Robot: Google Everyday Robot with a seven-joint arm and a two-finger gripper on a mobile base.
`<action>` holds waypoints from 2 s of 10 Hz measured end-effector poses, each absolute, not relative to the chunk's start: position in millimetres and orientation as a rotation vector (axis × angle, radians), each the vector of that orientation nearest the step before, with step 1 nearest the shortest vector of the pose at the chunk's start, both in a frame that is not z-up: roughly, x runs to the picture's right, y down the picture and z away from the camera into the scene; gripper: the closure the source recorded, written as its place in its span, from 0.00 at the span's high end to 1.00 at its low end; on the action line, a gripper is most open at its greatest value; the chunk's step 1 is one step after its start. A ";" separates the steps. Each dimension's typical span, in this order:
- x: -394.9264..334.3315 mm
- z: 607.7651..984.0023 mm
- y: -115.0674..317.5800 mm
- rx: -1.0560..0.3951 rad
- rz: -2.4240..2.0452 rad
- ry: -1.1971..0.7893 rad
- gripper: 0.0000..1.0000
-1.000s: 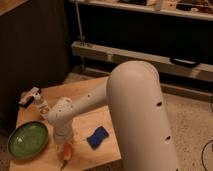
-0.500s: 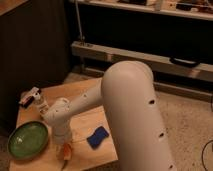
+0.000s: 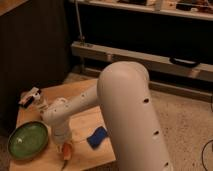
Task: Place the pepper on the white sponge
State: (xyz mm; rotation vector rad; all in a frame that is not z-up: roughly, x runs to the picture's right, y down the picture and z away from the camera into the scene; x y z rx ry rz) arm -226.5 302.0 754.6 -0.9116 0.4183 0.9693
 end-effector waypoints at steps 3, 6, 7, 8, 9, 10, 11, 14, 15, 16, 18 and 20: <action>-228.7 753.9 302.6 -0.915 0.966 0.416 0.27; -213.9 753.6 269.5 -0.906 1.026 0.377 0.08; -207.1 749.6 251.8 -0.899 1.049 0.351 0.07; -197.3 745.4 230.9 -0.891 1.078 0.321 0.07; -182.7 742.8 206.0 -0.877 1.111 0.287 0.07; -163.2 744.2 181.9 -0.860 1.143 0.256 0.07; -147.0 746.1 170.7 -0.849 1.158 0.243 0.07; -104.5 750.7 168.1 -0.846 1.167 0.227 0.07; -101.9 748.9 172.7 -0.849 1.154 0.229 0.07; -95.9 745.3 180.7 -0.853 1.142 0.239 0.07; -73.5 742.4 198.5 -0.857 1.129 0.278 0.07; -56.4 749.4 224.6 -0.875 1.116 0.329 0.07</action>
